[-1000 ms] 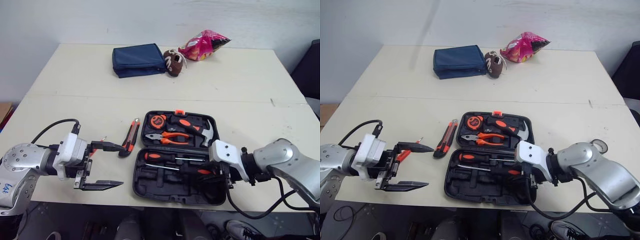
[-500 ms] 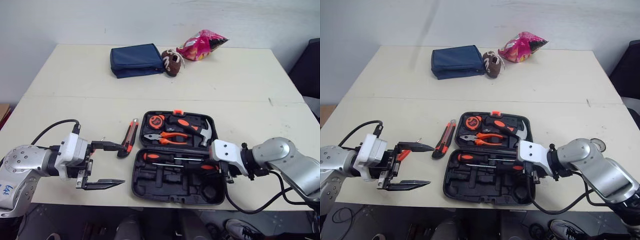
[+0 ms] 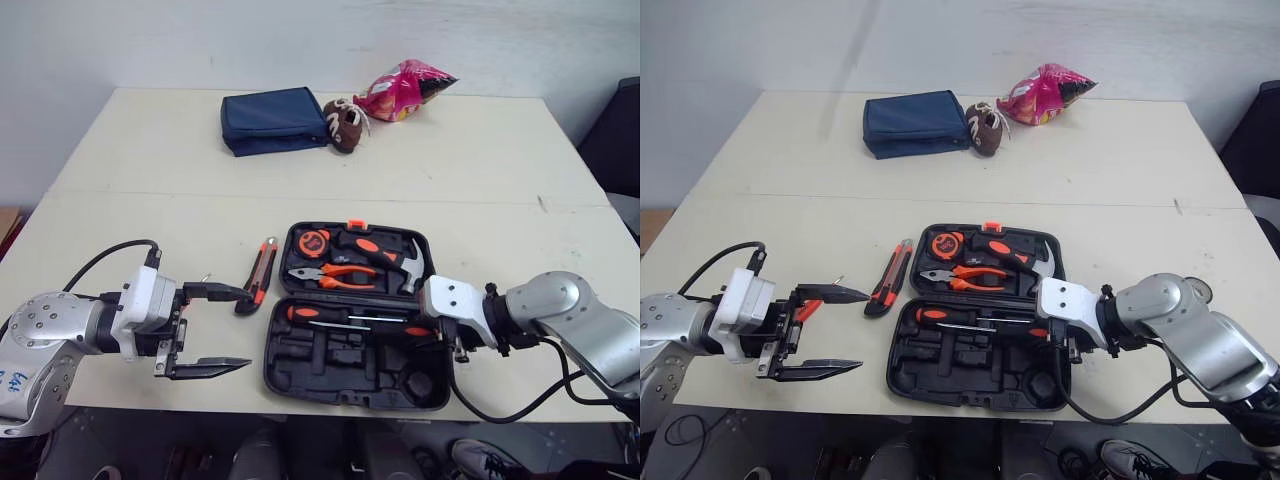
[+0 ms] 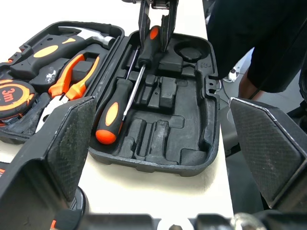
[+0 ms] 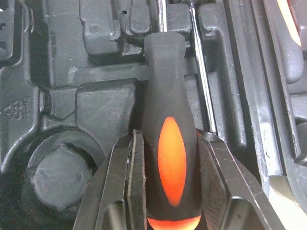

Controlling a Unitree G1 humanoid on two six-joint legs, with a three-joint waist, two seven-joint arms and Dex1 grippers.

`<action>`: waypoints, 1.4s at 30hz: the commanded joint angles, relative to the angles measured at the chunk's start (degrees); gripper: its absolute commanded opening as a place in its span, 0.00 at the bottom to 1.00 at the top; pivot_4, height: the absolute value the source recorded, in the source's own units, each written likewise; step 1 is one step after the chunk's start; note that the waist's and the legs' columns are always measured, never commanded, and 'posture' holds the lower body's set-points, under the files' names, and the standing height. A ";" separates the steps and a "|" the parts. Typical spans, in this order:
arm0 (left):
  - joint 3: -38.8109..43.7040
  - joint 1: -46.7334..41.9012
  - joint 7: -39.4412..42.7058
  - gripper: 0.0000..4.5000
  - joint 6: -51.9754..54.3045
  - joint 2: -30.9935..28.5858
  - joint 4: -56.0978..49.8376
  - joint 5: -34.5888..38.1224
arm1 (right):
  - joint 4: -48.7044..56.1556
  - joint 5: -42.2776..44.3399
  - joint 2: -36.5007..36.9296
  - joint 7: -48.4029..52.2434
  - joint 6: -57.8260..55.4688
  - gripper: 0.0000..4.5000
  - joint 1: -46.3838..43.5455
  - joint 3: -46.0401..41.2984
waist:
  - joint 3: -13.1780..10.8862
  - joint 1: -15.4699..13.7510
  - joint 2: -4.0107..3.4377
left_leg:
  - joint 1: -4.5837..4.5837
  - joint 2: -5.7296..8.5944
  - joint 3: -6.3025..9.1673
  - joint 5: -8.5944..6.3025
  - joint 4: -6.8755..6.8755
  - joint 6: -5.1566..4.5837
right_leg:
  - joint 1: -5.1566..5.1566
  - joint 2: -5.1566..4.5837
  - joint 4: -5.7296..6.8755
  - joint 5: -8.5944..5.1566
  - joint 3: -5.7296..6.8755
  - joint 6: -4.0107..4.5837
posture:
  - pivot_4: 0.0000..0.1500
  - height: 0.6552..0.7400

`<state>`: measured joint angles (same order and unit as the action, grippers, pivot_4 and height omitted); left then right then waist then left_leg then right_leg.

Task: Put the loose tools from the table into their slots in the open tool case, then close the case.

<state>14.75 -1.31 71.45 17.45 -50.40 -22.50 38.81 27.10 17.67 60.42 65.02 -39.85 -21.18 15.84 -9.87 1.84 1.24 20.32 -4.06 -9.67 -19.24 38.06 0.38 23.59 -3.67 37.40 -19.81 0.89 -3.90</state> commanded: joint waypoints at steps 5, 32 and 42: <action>1.01 0.40 -0.44 1.00 -0.99 0.34 -1.36 0.15 | 1.15 -2.18 0.80 1.80 0.28 0.23 0.62 1.56 | 0.00 -0.06 0.00 | 0.00 0.00 0.00 0.00 0.00 0.00 | 0.00 0.00 0.00 0.00 0.00 0.00 | 1.00 1.00; 0.07 0.04 -1.17 1.00 -1.84 0.89 -0.19 -0.38 | -1.67 16.94 -9.32 8.29 11.33 0.43 6.37 -16.75 | -0.01 -0.05 0.03 | -0.01 -0.05 -0.01 0.00 0.03 0.02 | -0.02 0.09 0.04 0.00 -0.01 0.00 | 1.00 1.00; -2.42 -2.51 -2.06 1.00 -1.20 1.95 -0.47 -1.01 | -12.13 3.06 -17.60 5.04 27.83 0.01 9.42 -8.54 | 0.07 -0.10 0.16 | -0.02 0.04 -0.03 0.00 0.10 -0.01 | -0.04 0.03 0.08 0.01 -0.01 -0.02 | 1.00 1.00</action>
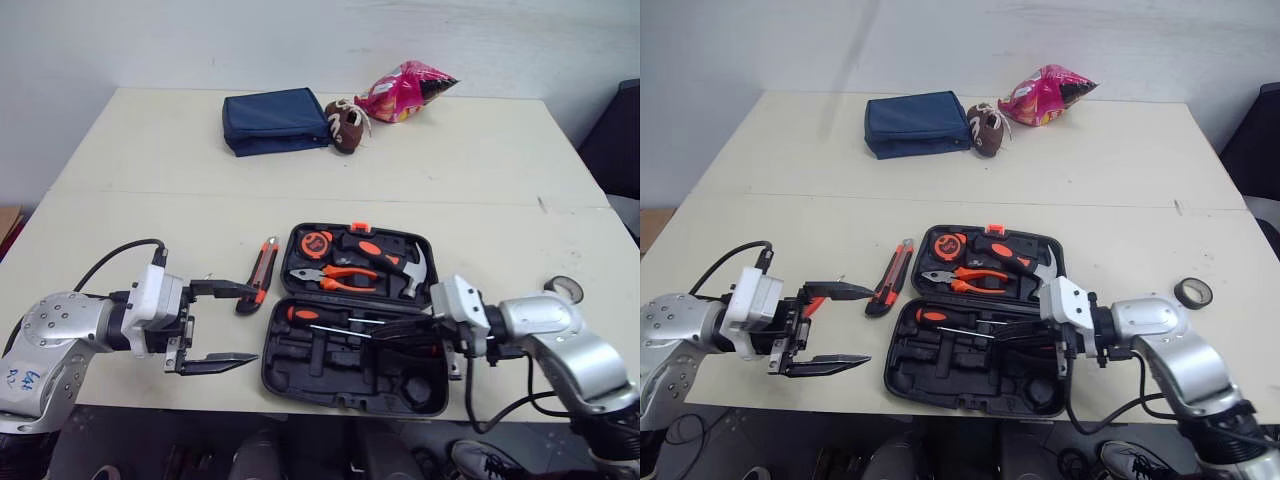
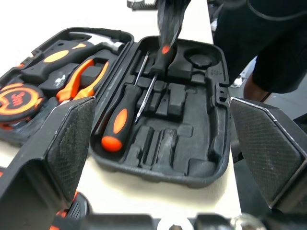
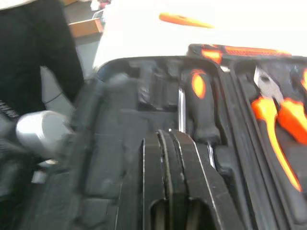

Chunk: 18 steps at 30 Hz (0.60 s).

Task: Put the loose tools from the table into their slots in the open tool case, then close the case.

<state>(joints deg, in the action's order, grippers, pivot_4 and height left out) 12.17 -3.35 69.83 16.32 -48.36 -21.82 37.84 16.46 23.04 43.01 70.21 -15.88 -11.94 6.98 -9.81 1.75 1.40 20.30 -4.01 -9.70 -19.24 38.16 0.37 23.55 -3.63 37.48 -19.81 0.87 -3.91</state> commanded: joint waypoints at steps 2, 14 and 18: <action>0.07 -0.48 -0.46 1.00 -0.01 -0.15 -1.19 -0.05 | -2.19 -2.74 -1.00 -0.50 4.35 0.01 0.04 0.86 | 0.00 0.03 0.00 | 0.00 -0.01 0.00 0.00 -0.01 0.00 | 0.00 0.01 -0.01 0.00 0.00 0.00 | 1.00 1.00; -0.28 -0.50 -0.95 1.00 0.22 -0.13 -1.02 -0.55 | -5.77 -9.86 -1.62 -3.40 2.50 0.01 -0.40 6.87 | 0.05 0.23 0.06 | -0.12 -0.08 0.00 0.00 0.00 0.04 | -0.07 0.06 0.05 -0.01 0.00 0.02 | 1.00 1.00; -0.32 -0.25 -1.49 1.00 0.56 -0.14 -1.25 -0.66 | -5.46 -12.94 0.11 -4.36 -2.62 0.01 -1.33 9.94 | 0.22 0.61 0.31 | -0.20 -0.12 -0.01 0.01 0.00 0.06 | -0.11 0.06 0.11 -0.02 -0.02 0.04 | 1.00 1.00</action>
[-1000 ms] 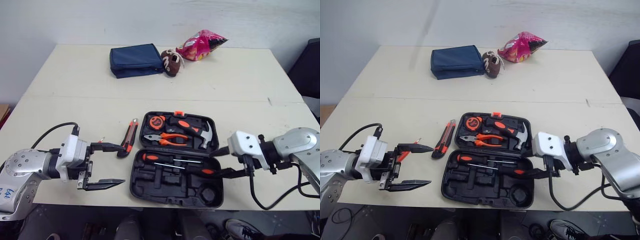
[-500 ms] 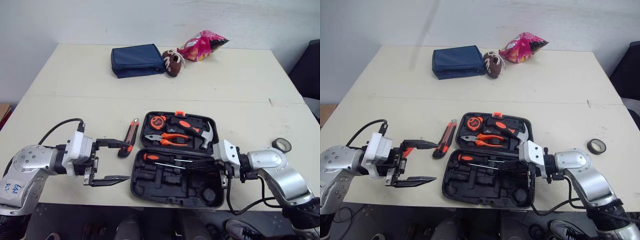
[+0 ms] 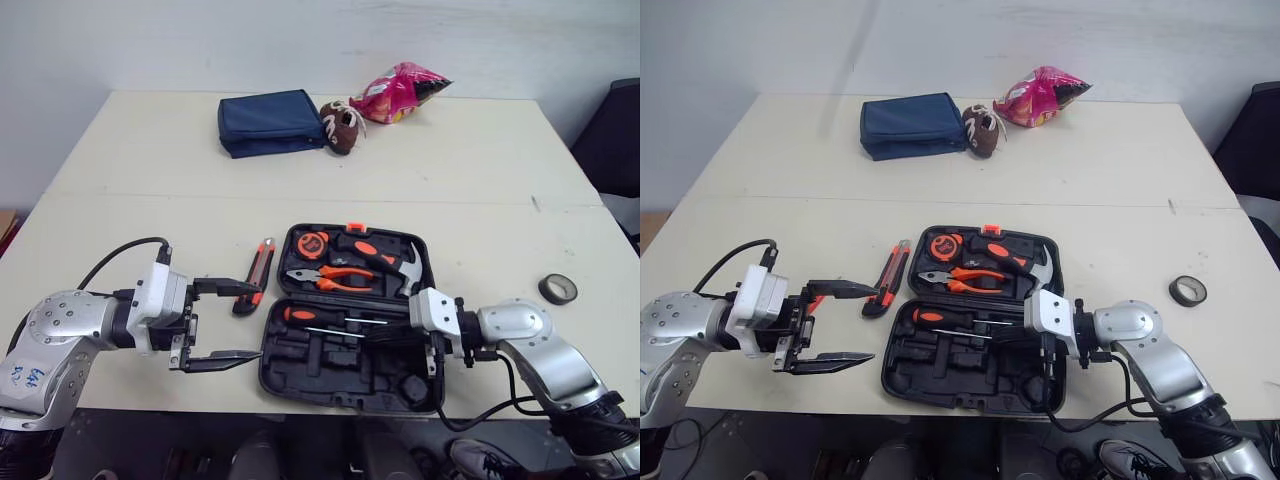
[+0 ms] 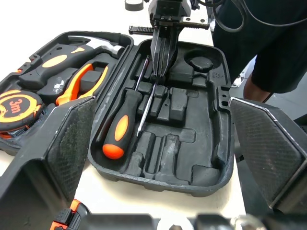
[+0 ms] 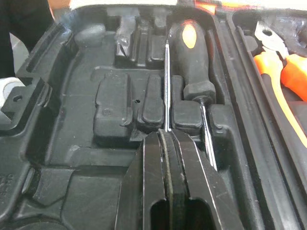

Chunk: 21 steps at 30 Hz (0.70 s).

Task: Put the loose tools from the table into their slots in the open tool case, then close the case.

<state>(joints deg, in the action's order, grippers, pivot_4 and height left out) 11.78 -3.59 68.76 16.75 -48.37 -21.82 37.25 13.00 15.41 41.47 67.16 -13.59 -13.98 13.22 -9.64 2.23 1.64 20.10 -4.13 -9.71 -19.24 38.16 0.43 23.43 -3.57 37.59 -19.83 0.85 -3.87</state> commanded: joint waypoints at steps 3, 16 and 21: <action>0.05 0.48 -0.78 1.00 0.48 -0.33 -1.49 -0.37 | -0.37 -6.19 2.41 -2.25 -9.99 0.01 -0.68 5.83 | 0.25 0.27 0.29 | -0.07 -0.01 0.03 0.00 -0.01 0.02 | -0.07 0.00 0.02 -0.01 0.02 0.04 | 1.00 1.00; 6.75 2.94 -1.85 1.00 -2.12 -0.96 4.54 -2.34 | 6.73 13.64 0.30 4.92 2.21 0.01 4.27 -15.68 | -0.05 0.18 -0.09 | -0.73 -0.10 0.12 -0.16 -0.30 0.19 | -0.80 0.03 -0.20 -0.15 0.19 0.27 | 1.00 1.00; 14.97 3.49 -1.14 1.00 -5.35 -3.63 16.10 -4.19 | 2.54 15.35 5.01 6.47 6.79 0.21 12.83 -29.44 | -0.07 -0.48 -0.06 | -0.74 -0.12 0.09 -0.21 -0.29 0.10 | -0.77 0.02 -0.25 -0.14 0.16 0.26 | 1.00 1.00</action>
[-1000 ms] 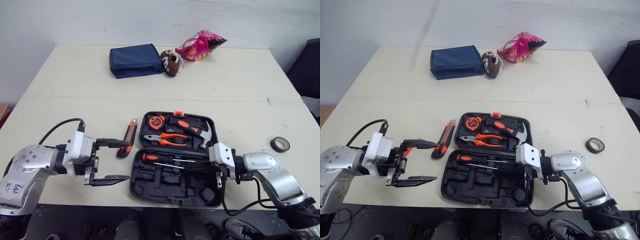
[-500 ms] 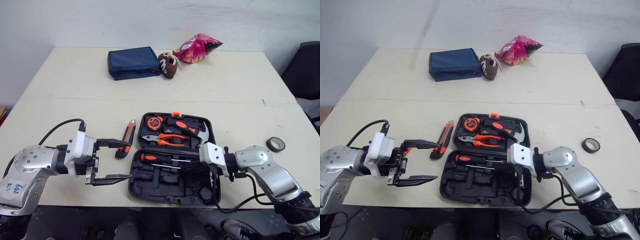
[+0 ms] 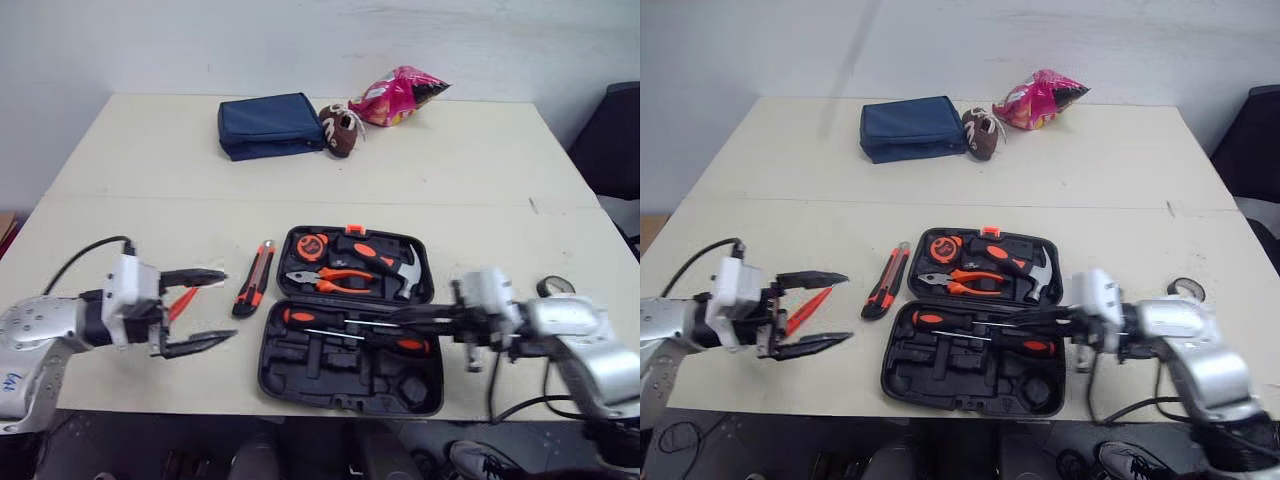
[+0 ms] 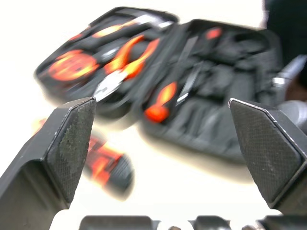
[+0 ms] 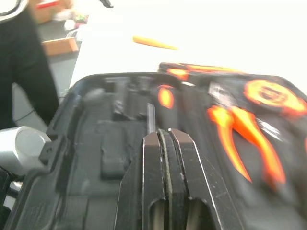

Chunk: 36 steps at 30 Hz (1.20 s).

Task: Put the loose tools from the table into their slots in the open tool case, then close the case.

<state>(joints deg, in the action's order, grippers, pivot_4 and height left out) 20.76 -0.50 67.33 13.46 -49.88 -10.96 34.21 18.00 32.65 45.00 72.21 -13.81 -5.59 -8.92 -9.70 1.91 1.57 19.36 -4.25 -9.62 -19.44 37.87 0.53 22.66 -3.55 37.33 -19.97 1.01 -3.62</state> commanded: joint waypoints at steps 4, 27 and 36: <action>11.44 1.10 0.10 1.00 -6.59 -4.59 16.14 -4.21 | -12.58 -6.26 2.15 1.03 18.76 0.63 11.24 -17.23 | -0.01 -0.19 0.00 | 0.00 0.02 -0.05 -0.03 -0.05 -0.03 | -0.01 -0.01 -0.08 0.00 0.00 0.00 | 1.00 1.00; 20.97 6.40 -7.33 1.00 -23.15 -11.13 52.66 -11.34 | -52.49 -8.49 8.60 -0.47 38.93 0.99 22.41 -34.69 | 0.00 1.69 -0.02 | -0.30 0.02 -0.24 0.00 -0.77 0.15 | 0.09 -0.14 -0.26 0.00 -0.09 0.00 | 1.00 1.00; 20.74 10.16 -6.21 1.00 -10.48 -6.63 28.05 -4.34 | -33.32 -1.98 3.88 -2.23 26.63 0.99 20.03 -29.26 | -0.01 1.24 -0.05 | -0.22 0.04 -0.15 0.01 -0.75 0.17 | 0.07 -0.22 -0.25 0.00 -0.04 0.00 | 1.00 1.00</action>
<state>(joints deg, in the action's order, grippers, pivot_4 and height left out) 40.49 9.19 61.58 0.66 -56.54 21.25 28.07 -18.97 27.79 48.96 70.43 14.53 14.41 -37.49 -9.71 3.15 1.52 19.15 -4.20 -9.76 -19.43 37.11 0.71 22.73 -3.76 37.08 -19.96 0.97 -3.62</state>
